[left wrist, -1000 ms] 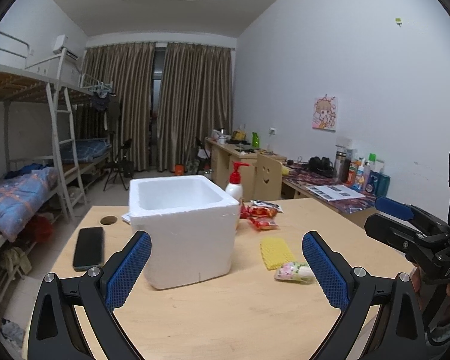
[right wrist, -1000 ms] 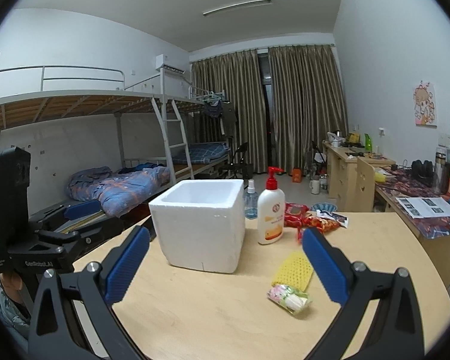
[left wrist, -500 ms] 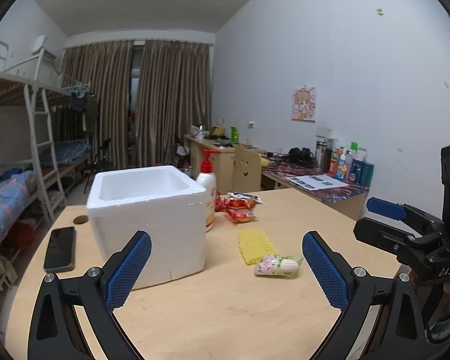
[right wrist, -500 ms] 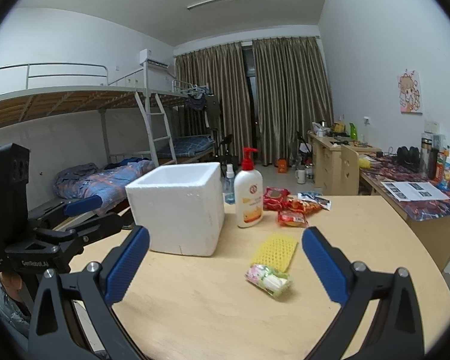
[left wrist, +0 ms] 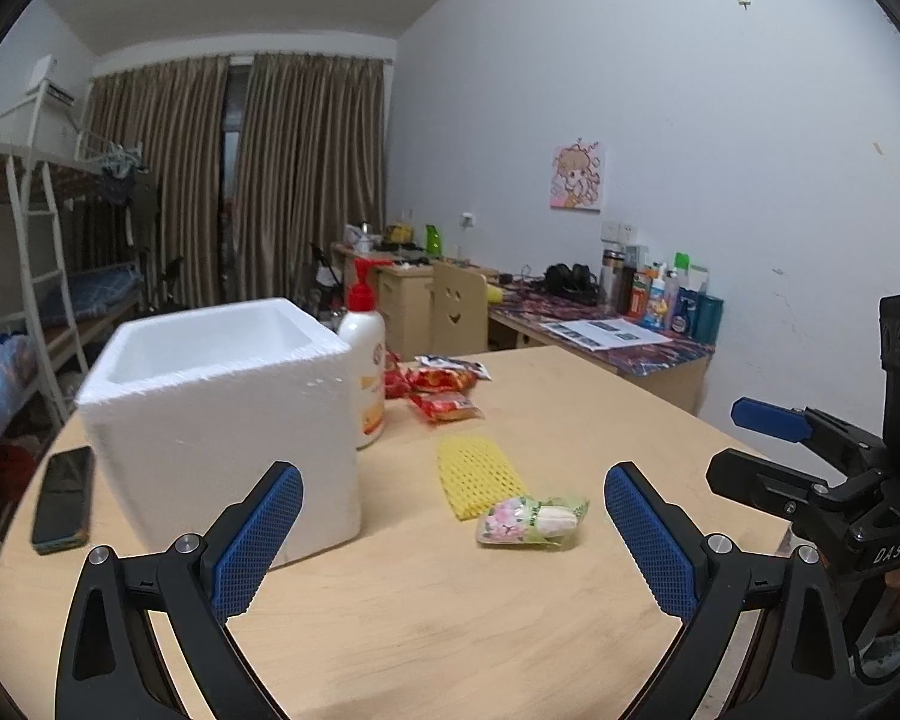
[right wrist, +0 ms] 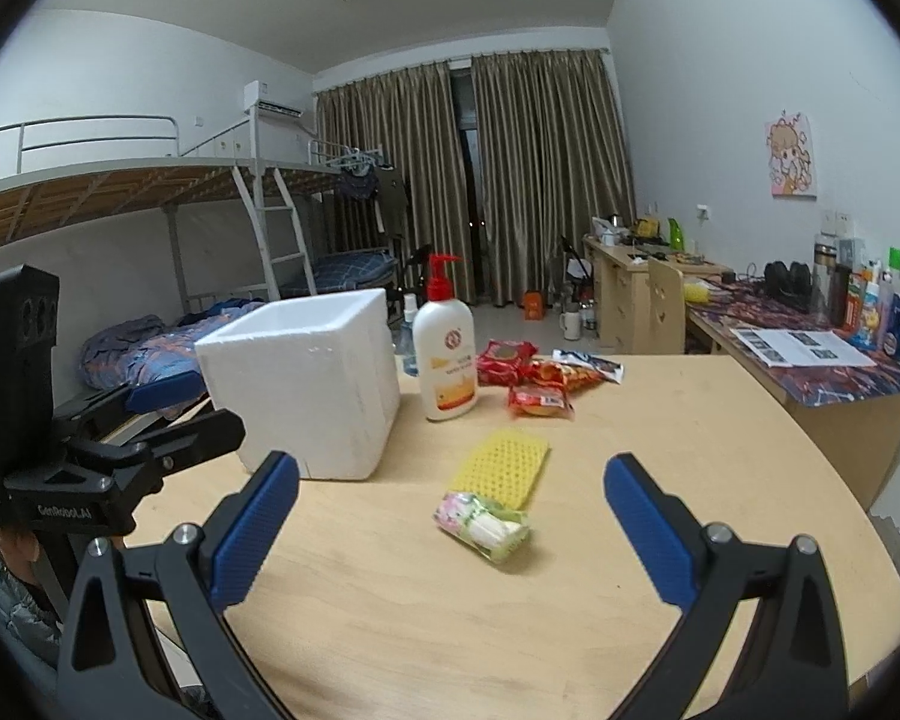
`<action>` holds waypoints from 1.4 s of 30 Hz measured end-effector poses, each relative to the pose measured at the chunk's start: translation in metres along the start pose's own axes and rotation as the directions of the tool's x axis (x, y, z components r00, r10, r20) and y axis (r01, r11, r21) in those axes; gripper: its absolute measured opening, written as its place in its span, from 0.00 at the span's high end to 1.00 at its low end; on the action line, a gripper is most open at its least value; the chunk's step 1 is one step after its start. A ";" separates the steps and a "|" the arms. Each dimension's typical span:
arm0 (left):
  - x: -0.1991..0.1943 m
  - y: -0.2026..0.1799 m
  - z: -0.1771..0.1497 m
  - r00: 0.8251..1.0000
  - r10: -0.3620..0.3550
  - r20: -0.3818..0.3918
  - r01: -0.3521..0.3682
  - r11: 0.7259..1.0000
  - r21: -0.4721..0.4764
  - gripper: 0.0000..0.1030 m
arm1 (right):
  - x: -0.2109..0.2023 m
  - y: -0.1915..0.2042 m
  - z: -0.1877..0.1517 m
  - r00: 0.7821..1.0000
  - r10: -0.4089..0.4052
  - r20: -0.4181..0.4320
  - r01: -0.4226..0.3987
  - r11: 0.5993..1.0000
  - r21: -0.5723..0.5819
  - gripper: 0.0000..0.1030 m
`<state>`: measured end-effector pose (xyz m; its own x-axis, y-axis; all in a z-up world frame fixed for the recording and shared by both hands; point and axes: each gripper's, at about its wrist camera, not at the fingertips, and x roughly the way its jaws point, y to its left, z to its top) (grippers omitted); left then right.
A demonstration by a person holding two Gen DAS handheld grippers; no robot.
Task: Organize soft objects
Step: 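Move both open grippers toward the yellow mesh net and flower-print package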
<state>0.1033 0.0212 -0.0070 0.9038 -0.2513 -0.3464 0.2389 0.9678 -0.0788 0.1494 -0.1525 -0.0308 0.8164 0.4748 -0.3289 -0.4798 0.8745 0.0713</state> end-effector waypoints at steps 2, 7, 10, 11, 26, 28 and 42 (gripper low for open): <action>0.009 -0.001 -0.001 1.000 -0.011 -0.017 0.011 1.000 -0.002 0.02 | 0.003 -0.004 -0.002 1.000 -0.005 -0.011 0.005 1.000 0.004 0.00; 0.026 -0.004 0.000 0.998 -0.037 -0.046 0.036 0.999 -0.008 0.02 | 0.009 -0.013 -0.007 0.999 -0.005 -0.033 0.006 1.000 0.022 0.00; 0.039 -0.003 0.001 0.997 -0.051 -0.066 0.049 0.998 -0.029 0.02 | 0.013 -0.018 -0.008 0.999 -0.003 -0.040 0.005 0.999 0.042 0.00; 0.044 -0.003 0.002 0.996 -0.053 -0.074 0.050 0.998 -0.032 0.02 | 0.014 -0.020 -0.009 0.999 -0.001 -0.044 0.003 0.999 0.045 0.00; 0.095 -0.011 0.005 0.987 -0.071 -0.146 0.067 0.997 -0.031 0.02 | 0.036 -0.038 -0.018 0.995 0.025 -0.094 -0.020 0.998 0.056 0.00; 0.102 -0.011 0.006 0.984 -0.081 -0.160 0.075 0.996 -0.040 0.02 | 0.039 -0.041 -0.021 0.994 0.026 -0.107 -0.020 0.998 0.054 0.00; 0.159 -0.013 0.005 0.955 -0.090 -0.282 0.081 0.996 -0.044 0.02 | 0.058 -0.051 -0.030 0.985 0.069 -0.156 -0.062 0.997 0.053 0.00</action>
<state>0.2462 -0.0312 -0.0563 0.7419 -0.3242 -0.5870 0.2957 0.9438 -0.1476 0.2119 -0.1726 -0.0820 0.7209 0.5129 -0.4662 -0.5115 0.8475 0.1414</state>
